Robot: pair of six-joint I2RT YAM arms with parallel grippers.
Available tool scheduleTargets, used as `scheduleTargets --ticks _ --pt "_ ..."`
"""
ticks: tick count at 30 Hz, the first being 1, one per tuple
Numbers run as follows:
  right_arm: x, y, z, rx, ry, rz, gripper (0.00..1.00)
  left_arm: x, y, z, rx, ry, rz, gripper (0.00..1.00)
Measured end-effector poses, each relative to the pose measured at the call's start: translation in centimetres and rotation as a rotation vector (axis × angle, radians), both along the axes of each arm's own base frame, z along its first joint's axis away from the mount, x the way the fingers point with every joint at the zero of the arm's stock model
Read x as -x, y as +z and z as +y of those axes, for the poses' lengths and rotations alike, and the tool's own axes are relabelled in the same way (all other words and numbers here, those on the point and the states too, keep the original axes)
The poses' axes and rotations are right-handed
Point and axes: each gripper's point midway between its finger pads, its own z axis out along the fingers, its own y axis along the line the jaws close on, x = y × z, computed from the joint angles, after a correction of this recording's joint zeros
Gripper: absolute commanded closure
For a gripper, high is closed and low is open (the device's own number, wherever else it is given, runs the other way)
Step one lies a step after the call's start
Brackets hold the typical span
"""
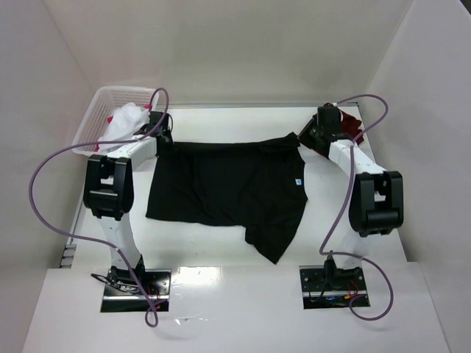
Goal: Fold and stack the t-shirts
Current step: Fold the flattened tshirt in 1/3 of the way
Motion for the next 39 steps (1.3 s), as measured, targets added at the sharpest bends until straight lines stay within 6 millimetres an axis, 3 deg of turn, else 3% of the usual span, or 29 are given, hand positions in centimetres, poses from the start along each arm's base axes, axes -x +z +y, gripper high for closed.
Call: scheduleTargets --ticks 6,16,26,35,37,39 --pt "3.6 2.1 0.3 -0.034 0.007 -0.049 1.0 3.4 -0.4 0.3 0.014 0.035 0.032 1.0" --pt "8.9 -3.1 0.1 -0.052 -0.008 0.081 1.0 5.1 -2.0 0.7 0.038 0.093 0.062 1.0" --pt "10.3 -4.3 0.2 -0.057 -0.013 0.107 1.0 6.0 -3.0 0.8 0.042 0.103 0.084 1.0" --pt "12.3 -6.5 0.2 -0.058 -0.009 0.169 1.0 6.1 -3.1 0.7 0.051 0.115 0.085 1.0" --pt "12.6 -6.9 0.2 -0.061 -0.006 0.178 0.94 6.2 -3.2 0.7 0.054 0.12 0.088 1.0" --pt "13.0 -7.1 0.3 -0.064 -0.005 0.186 0.76 6.3 -3.3 0.7 0.054 0.12 0.09 0.98"
